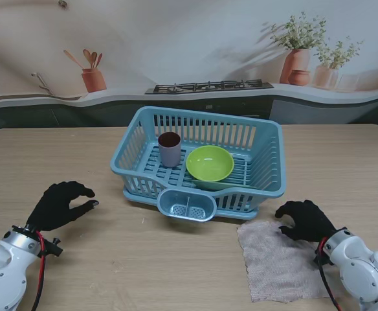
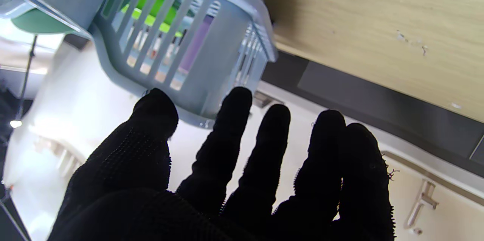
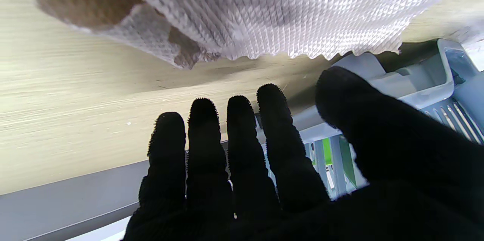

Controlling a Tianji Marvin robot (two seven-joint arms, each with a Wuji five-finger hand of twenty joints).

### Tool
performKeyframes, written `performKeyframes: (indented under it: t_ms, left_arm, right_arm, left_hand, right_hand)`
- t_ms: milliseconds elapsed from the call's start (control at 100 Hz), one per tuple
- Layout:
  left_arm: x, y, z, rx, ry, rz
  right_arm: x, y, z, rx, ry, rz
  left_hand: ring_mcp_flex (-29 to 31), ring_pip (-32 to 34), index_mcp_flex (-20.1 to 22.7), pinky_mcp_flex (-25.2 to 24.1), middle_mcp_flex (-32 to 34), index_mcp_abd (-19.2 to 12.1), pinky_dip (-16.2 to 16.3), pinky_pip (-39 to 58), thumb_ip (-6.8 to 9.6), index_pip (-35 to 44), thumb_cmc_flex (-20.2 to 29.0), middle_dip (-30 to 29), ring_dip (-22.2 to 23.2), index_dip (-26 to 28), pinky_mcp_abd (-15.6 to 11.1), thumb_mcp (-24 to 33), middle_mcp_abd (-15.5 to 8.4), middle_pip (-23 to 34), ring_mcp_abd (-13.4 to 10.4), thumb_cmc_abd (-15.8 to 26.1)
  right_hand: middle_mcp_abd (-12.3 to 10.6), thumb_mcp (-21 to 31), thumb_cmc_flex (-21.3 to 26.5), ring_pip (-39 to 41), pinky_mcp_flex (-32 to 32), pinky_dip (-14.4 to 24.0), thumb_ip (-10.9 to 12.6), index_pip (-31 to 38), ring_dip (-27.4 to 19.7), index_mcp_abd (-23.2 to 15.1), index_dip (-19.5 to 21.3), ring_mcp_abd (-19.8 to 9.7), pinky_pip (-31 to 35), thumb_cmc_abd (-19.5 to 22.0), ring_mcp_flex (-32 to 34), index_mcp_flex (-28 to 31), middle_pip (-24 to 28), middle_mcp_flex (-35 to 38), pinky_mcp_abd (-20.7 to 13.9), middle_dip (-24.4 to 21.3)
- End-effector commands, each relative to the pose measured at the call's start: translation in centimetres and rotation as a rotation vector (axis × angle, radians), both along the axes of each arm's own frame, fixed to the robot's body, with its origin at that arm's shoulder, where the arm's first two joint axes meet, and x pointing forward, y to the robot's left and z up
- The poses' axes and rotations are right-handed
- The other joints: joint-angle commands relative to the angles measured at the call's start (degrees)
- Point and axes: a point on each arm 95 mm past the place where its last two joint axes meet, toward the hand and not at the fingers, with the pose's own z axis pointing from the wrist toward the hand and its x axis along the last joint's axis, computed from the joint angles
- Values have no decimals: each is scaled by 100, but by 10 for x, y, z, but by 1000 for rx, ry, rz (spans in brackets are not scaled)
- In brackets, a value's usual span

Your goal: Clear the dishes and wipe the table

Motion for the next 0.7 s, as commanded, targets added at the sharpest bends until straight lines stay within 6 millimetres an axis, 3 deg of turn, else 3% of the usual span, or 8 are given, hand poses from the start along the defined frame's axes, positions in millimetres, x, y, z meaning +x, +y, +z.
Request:
performKeyframes:
  t_ms: [0,370,690]
  left_arm:
    - [-2,-2,0,-2,9,-9]
    - [-6,-1,0,-4,3,-5]
    - [-7,-1,-1,-6,5,0]
  right_arm:
    - [-5,1,-2,-11,23,25]
    - [-18,7,5,-47,76,132]
    - [-31,26,-2,-35,167,179]
  left_hand:
    - [-63,-37,238,-58,5,79,68,55,228,-94,-108,-116,-68,74,74,87,155,-44,226,245]
    - [-57,-34,260,-78,28,77,51,32,230,-128,-104,-112,-63,162,75,91,162,-34,227,232]
    - [-53,-29,270,-86,27,78,41,24,228,-148,-103,-112,-56,207,79,86,141,-35,226,246]
  right_hand:
    - [-78,131,-231,-130,-121,-48,208,-43,-62,-78,31,-74,-102,-324,-170,168,-63,59,-7,-96]
    - [-187,-39,-432,-683,-492,-235,176,-309,-321,-210,-9,-205,-697,-573,-560,50,-488,-112,-202,-212]
    - [-368,-457,-399,-973,-829,-74,147,-542,-319,-741,24,-381,-1219,-747,-1187,-1001,-778,-1291,1,-258]
